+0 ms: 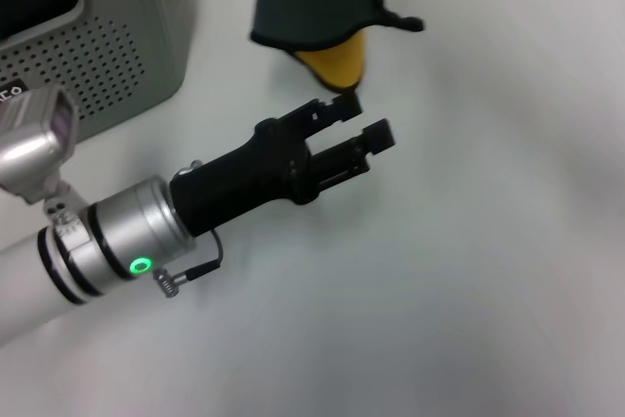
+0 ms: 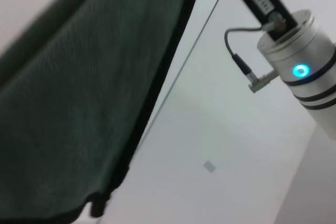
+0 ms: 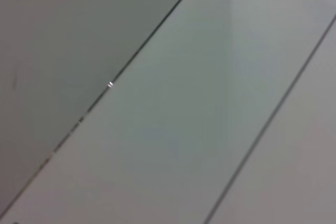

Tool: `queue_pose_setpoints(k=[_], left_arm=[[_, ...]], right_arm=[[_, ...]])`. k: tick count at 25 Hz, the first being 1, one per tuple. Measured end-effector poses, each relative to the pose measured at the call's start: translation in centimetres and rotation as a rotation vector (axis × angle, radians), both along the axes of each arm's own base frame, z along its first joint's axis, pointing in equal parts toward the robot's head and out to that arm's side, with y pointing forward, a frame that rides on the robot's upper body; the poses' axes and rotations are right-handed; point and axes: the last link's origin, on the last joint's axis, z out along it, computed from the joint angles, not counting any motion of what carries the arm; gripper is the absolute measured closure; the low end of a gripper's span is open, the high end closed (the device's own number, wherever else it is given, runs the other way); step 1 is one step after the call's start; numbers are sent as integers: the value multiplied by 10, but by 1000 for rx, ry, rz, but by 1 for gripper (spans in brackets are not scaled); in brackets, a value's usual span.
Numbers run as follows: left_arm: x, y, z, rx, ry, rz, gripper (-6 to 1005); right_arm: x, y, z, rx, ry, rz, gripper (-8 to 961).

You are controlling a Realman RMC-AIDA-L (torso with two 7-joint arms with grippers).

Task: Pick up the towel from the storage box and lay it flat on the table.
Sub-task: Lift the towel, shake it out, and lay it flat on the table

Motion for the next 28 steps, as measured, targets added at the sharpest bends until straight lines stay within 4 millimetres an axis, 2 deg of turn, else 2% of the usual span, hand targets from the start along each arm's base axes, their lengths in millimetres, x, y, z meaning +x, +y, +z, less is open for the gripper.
queue_pose_setpoints(k=[8,18,23,28], left_arm=[[13,17,1,-26,-48,44,280],[-8,26,5,18,-90,243,282],[-14,24,8,35,-102,273,282],[-10,22,6,13,-98,245,286]], right_arm=[[-23,-5,-1,-17,15,63,927],[-34,-13,-1,-22,20,105,924],[-36,-16,-4,-28,18,112,923],[-37,-19,-7,-39,12,121,922]])
